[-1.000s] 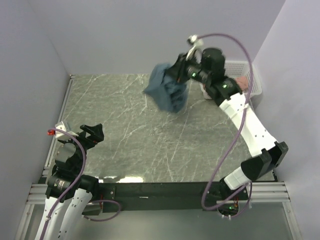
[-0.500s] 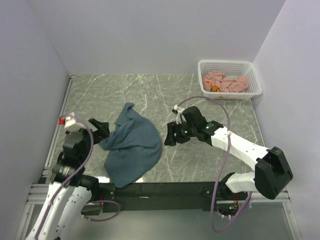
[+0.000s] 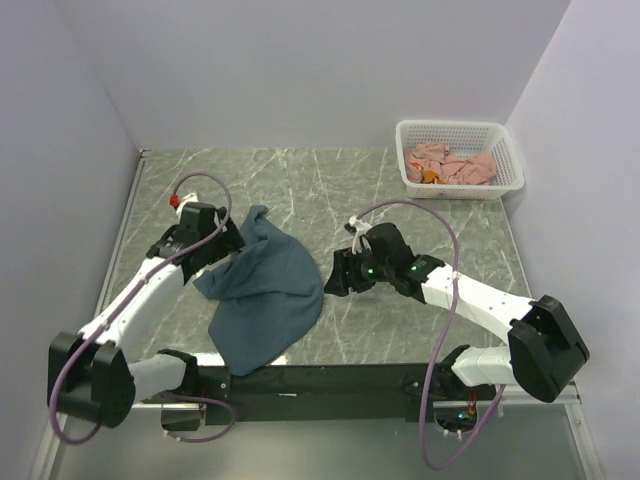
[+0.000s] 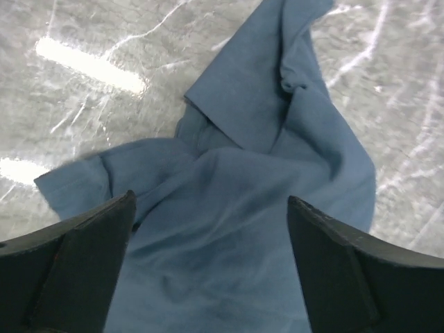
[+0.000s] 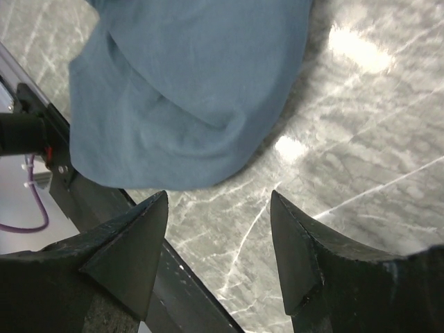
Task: Fold and stack the t-shirts
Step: Flatten the tshirt out
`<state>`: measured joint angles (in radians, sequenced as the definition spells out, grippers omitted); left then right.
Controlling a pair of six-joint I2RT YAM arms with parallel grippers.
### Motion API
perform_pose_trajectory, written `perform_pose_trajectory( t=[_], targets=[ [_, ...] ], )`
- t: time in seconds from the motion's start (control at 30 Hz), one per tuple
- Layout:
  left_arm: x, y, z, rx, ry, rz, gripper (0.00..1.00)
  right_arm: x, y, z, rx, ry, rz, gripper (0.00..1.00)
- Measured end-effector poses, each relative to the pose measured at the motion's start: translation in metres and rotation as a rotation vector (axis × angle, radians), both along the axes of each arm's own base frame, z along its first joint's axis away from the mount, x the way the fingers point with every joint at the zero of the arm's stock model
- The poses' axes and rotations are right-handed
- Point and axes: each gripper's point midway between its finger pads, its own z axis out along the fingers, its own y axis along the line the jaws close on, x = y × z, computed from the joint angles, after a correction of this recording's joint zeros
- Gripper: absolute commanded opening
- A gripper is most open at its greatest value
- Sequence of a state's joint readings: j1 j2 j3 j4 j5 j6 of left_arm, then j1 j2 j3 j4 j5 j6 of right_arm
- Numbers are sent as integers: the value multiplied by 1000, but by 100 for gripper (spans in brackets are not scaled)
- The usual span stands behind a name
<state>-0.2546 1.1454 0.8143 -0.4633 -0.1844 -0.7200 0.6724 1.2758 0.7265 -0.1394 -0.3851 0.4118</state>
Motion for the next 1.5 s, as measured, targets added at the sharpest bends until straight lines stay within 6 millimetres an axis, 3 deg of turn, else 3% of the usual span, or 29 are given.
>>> perform_pose_trajectory(
  t=[0.13,0.23,0.37,0.67,0.77,0.97,1.07,1.2,1.33,1.43,1.5],
  targets=[
    [25,-3,-16,0,52,28,76,-5,0,-6,-9,7,9,67],
    [48,-3,-27,3,72,48,74,-5,3,-4,-3,-1,15,67],
    [65,1,-47,15,111,63,73,-6,5,-3,-1,-7,20,67],
    [77,2,-89,54,212,37,67,-5,7,-21,-34,29,10,67],
    [76,3,-101,63,240,26,58,-4,7,-32,-54,55,-2,67],
    [80,0,-101,62,228,0,14,-2,10,-52,-77,106,-21,67],
    [81,3,-100,80,222,-3,1,-2,13,-63,-81,140,-27,68],
    [80,14,-80,136,187,19,1,-4,18,-78,-82,196,-30,72],
    [82,26,-26,180,71,39,1,0,34,-76,-29,213,-11,70],
    [86,31,22,195,-40,48,1,4,47,-78,8,230,4,59],
    [86,34,46,203,-96,55,1,6,55,-80,30,244,15,44]
  ],
)
